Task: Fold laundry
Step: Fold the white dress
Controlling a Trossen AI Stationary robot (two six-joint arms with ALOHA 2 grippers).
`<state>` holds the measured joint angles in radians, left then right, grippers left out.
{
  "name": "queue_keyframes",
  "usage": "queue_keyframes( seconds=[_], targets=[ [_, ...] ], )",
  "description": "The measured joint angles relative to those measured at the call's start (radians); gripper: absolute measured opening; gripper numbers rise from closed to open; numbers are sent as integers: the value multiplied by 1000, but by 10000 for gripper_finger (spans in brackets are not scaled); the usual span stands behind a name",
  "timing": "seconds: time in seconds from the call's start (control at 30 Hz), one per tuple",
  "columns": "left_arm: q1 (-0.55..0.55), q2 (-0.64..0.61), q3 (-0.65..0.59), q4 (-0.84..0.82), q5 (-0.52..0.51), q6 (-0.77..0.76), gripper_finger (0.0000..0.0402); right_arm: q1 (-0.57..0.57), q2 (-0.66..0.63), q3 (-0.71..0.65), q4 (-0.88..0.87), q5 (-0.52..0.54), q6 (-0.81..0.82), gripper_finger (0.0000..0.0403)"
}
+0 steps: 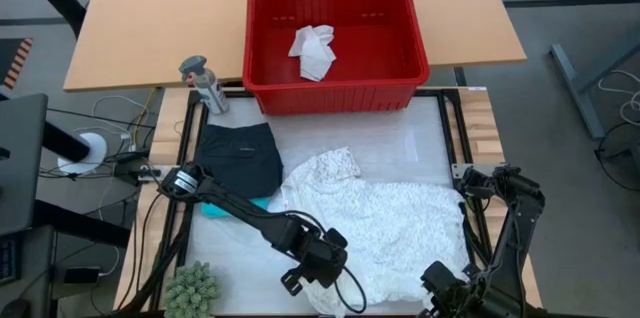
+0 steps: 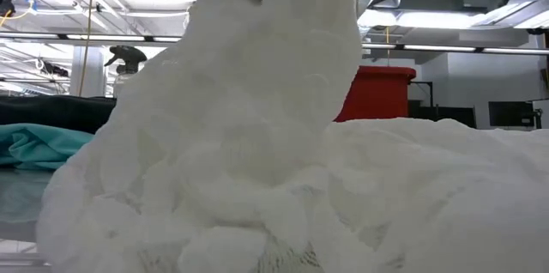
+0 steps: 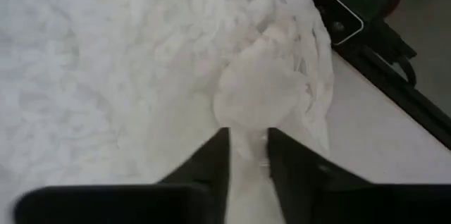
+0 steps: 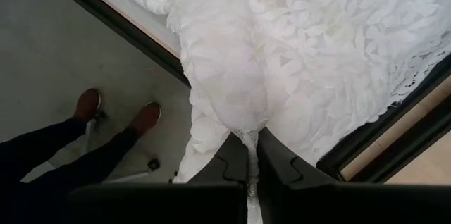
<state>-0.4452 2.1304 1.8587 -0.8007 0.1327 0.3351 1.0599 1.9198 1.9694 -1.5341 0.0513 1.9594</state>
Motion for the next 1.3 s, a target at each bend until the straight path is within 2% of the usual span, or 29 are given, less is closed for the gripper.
queue_keyframes(
  seconds=[0.07, 0.17, 0.23, 0.43, 0.47, 0.57, 0.77, 1.07, 1.17, 1.3],
  targets=[
    [2, 0, 0, -5, 49, -7, 18, 0, 0, 0, 3, 0, 0, 34],
    [2, 2, 0, -29, 96, -24, 5, 0, 0, 0, 8, 0, -2, 34],
    [-1, 14, 2, -33, 77, -34, 1, 0, 0, 0, 9, 0, -4, 35],
    [-8, 11, 3, -80, -94, -73, 0, 0, 0, 0, 9, 1, -5, 34],
    [-8, 10, 10, -90, -104, -79, 0, 0, 0, 0, 9, 0, -6, 34],
    [-7, 10, 46, -147, -39, -8, 11, 0, 0, 0, 10, 0, -8, 35],
    [-12, 8, 105, -196, 48, 19, 84, 1, 0, 0, 10, 1, -8, 35],
    [-16, 17, 101, -196, 7, 14, 240, 0, 0, 0, 33, 1, -31, 35],
    [-23, 35, 99, -186, -31, 20, 270, 0, 0, 0, 34, 1, -31, 35],
    [-28, 70, 100, -181, -83, -8, 280, 0, 0, 0, 32, 1, -34, 35]
  ],
)
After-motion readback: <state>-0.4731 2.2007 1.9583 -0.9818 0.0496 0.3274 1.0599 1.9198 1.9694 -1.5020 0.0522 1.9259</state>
